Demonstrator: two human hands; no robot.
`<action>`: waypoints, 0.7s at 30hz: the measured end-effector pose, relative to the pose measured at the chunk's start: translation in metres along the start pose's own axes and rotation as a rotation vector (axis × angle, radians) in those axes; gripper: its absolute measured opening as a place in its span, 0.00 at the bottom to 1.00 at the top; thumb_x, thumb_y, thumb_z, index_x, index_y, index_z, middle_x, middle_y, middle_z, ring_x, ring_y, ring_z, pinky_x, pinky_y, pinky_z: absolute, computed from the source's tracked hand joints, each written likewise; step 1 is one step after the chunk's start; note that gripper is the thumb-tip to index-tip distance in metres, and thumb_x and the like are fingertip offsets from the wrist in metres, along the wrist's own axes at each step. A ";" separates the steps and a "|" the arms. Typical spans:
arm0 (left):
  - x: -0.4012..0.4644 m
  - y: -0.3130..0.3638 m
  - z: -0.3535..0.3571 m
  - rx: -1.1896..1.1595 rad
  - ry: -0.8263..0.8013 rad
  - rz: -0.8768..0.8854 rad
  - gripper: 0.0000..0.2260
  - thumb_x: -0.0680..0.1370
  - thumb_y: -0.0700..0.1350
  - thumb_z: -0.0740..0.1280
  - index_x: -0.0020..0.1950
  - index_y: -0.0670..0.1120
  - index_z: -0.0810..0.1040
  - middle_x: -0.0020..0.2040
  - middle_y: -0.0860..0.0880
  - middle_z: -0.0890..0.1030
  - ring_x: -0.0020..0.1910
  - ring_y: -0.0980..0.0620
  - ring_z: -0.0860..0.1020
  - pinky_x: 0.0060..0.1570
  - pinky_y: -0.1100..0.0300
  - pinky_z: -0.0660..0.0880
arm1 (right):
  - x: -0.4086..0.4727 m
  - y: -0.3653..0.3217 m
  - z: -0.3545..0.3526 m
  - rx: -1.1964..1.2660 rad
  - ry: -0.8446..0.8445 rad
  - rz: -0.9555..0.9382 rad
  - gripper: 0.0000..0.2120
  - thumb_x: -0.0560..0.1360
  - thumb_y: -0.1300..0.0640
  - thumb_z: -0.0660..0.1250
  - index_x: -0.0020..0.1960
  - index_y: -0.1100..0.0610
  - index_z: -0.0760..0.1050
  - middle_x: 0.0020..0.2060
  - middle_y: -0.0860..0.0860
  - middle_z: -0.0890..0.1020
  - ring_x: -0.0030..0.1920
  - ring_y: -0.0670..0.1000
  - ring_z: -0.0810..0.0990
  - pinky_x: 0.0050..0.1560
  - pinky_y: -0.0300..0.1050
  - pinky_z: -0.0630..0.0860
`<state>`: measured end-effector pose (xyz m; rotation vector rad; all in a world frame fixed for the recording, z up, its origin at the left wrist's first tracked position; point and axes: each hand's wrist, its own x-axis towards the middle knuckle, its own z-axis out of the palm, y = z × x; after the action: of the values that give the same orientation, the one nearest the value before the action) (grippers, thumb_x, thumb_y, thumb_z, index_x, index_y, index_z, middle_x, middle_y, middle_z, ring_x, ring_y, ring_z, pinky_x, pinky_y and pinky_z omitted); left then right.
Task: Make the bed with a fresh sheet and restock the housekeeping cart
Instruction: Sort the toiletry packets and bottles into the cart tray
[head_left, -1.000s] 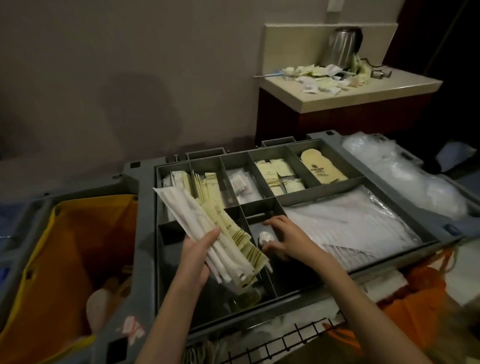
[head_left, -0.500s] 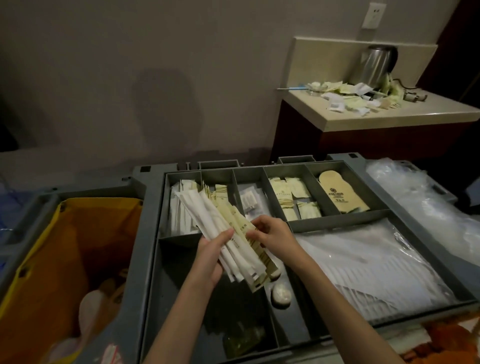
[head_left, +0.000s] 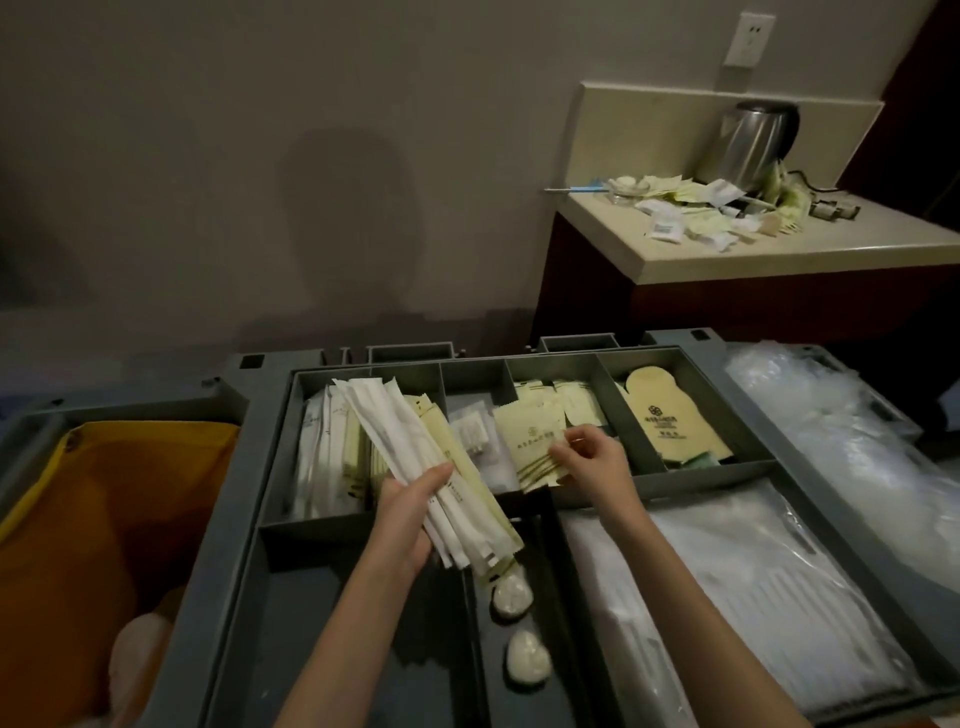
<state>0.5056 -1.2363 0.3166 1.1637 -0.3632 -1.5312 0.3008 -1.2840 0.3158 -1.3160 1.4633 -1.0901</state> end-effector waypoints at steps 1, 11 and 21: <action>0.003 0.000 0.006 0.004 -0.003 0.005 0.20 0.74 0.36 0.69 0.65 0.44 0.71 0.54 0.42 0.80 0.50 0.45 0.80 0.43 0.50 0.78 | 0.009 0.003 -0.010 -0.011 0.025 0.001 0.08 0.76 0.62 0.67 0.54 0.57 0.73 0.44 0.54 0.81 0.45 0.51 0.82 0.38 0.38 0.78; 0.037 -0.002 0.041 0.010 0.072 0.036 0.16 0.74 0.36 0.70 0.61 0.43 0.74 0.52 0.41 0.81 0.49 0.44 0.80 0.41 0.51 0.78 | 0.123 0.047 -0.063 -0.347 0.215 -0.043 0.05 0.74 0.57 0.70 0.48 0.49 0.80 0.45 0.50 0.83 0.48 0.51 0.80 0.50 0.53 0.78; 0.052 -0.005 0.055 0.013 0.103 0.055 0.16 0.73 0.36 0.70 0.60 0.42 0.74 0.52 0.41 0.81 0.49 0.43 0.80 0.42 0.51 0.77 | 0.154 0.053 -0.061 -1.254 0.159 -0.255 0.08 0.76 0.53 0.65 0.52 0.48 0.82 0.51 0.47 0.81 0.59 0.53 0.68 0.56 0.51 0.55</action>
<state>0.4641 -1.2997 0.3140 1.2284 -0.3340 -1.4169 0.2175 -1.4311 0.2724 -2.3223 2.2656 -0.3160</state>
